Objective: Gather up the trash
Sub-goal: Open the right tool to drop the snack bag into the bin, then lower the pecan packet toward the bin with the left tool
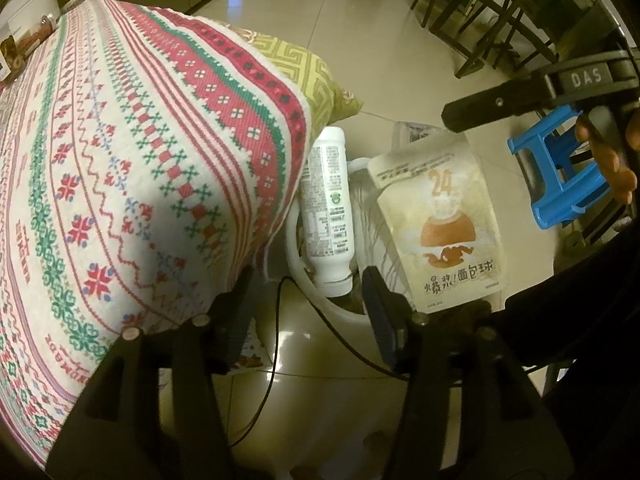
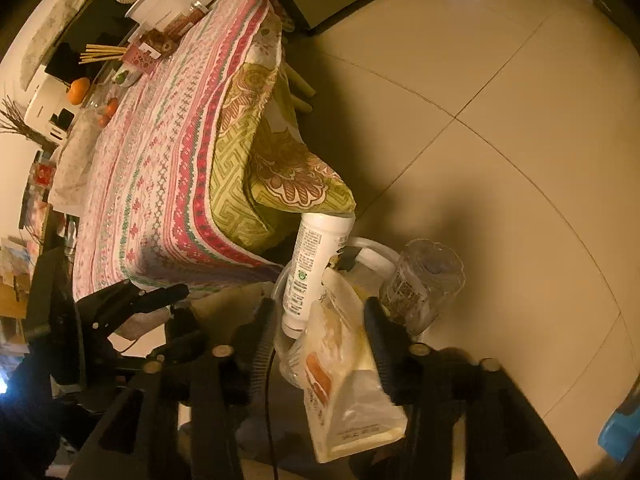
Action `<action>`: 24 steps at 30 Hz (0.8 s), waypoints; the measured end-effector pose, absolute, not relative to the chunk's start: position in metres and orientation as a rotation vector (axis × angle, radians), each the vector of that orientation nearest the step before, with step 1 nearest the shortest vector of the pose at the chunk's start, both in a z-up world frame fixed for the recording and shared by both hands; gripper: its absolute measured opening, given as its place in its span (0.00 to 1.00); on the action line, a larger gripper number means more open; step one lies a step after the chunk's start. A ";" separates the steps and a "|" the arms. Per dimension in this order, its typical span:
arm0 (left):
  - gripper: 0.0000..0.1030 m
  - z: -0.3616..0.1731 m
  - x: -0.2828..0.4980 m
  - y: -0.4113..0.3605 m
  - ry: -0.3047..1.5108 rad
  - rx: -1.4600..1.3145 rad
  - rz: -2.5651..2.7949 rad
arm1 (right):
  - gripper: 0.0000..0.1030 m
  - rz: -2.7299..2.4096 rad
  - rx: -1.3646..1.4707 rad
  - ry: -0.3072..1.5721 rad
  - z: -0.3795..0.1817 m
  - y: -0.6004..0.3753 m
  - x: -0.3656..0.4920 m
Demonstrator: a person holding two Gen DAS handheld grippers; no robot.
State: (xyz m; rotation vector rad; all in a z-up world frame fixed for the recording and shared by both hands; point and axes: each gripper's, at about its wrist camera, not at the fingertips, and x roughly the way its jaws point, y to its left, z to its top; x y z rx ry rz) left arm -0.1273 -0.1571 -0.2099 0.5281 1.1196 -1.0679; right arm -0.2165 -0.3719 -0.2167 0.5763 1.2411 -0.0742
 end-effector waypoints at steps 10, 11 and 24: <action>0.57 -0.216 -0.138 -0.152 1.127 0.541 -1.056 | 0.54 -0.088 0.598 1.225 -0.212 -0.375 -0.221; 0.57 -0.217 -0.139 -0.150 1.133 0.541 -1.055 | 0.54 -0.089 0.601 1.225 -0.212 -0.375 -0.221; 0.74 -0.332 -0.170 -0.058 1.218 0.611 -0.812 | 0.63 -0.072 0.608 1.217 -0.184 -0.353 -0.255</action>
